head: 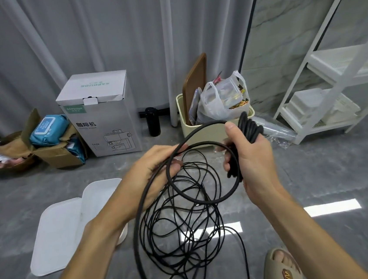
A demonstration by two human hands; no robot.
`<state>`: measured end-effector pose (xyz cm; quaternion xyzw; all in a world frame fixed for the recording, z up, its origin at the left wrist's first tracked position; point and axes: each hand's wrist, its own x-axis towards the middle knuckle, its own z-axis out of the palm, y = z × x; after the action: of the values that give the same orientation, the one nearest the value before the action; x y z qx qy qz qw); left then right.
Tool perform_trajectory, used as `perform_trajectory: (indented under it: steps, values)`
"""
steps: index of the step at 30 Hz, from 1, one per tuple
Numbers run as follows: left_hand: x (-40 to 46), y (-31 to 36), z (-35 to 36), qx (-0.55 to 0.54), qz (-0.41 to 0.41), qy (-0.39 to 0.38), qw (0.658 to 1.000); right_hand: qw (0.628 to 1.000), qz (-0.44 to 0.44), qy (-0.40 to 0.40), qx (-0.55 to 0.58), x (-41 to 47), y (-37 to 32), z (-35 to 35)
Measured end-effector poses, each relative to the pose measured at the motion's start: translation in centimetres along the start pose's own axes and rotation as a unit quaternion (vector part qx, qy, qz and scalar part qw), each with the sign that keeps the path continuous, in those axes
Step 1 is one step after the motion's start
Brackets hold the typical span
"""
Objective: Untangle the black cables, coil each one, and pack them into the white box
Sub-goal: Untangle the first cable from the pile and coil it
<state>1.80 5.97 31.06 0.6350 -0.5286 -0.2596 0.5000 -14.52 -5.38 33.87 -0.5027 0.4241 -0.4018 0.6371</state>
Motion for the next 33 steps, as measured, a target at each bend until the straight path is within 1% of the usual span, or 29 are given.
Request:
perform_trajectory:
  steps: [3, 6, 9, 11, 13, 14, 17, 19, 22, 25, 29, 30, 33]
  values:
    - [-0.2, -0.3, -0.1, 0.012, 0.002, -0.052, 0.999, 0.999, -0.036, 0.038, -0.013, 0.3, 0.1, -0.4]
    - [-0.2, -0.3, -0.5, 0.026, -0.017, -0.086, 0.996, 0.997, -0.056, 0.045, 0.006, 0.5, 0.0, -0.6]
    - [-0.1, 0.2, -1.4, 0.105, -0.005, -0.109, 0.989, 0.997, -0.068, 0.041, 0.018, 0.6, -0.3, -0.7]
    - [-0.3, 0.5, -1.8, 0.143, -0.021, -0.116, 0.983, 0.997, -0.068, 0.037, 0.017, 0.5, -0.5, -0.7]
    - [-0.4, 0.6, -1.8, 0.148, -0.040, -0.094, 0.984, 0.997, -0.072, 0.032, 0.014, 0.5, -0.7, -0.7]
    - [-0.5, 0.6, -1.8, 0.135, -0.048, -0.075, 0.987, 0.997, -0.076, 0.030, 0.011, 0.5, -0.8, -0.7]
    - [-0.3, 1.3, -1.6, 0.059, -0.065, -0.029, 0.996, 0.996, -0.081, 0.023, -0.003, 0.4, -0.8, -0.8]
    - [-0.2, 2.1, -1.0, 0.016, -0.063, -0.024, 0.998, 0.997, -0.078, 0.017, -0.011, 0.3, -0.7, -0.8]
    - [-0.1, 2.5, 0.1, -0.016, -0.076, -0.011, 0.997, 0.997, -0.069, 0.010, -0.014, 0.2, -0.7, -0.7]
    - [0.0, 2.1, 0.9, 0.012, -0.079, 0.006, 0.997, 0.998, -0.064, -0.005, -0.016, 0.1, -0.9, -0.6]
    - [0.1, 2.0, 1.7, 0.054, -0.081, 0.014, 0.995, 0.997, -0.063, -0.050, -0.021, -0.3, -1.3, -0.2]
    - [0.2, 2.3, 1.9, 0.043, -0.078, 0.021, 0.996, 0.996, -0.063, -0.063, -0.026, -0.4, -1.3, 0.0]
    - [0.5, 3.6, 2.2, -0.049, -0.068, 0.048, 0.995, 0.993, -0.062, -0.098, -0.035, -0.8, -1.2, 0.5]
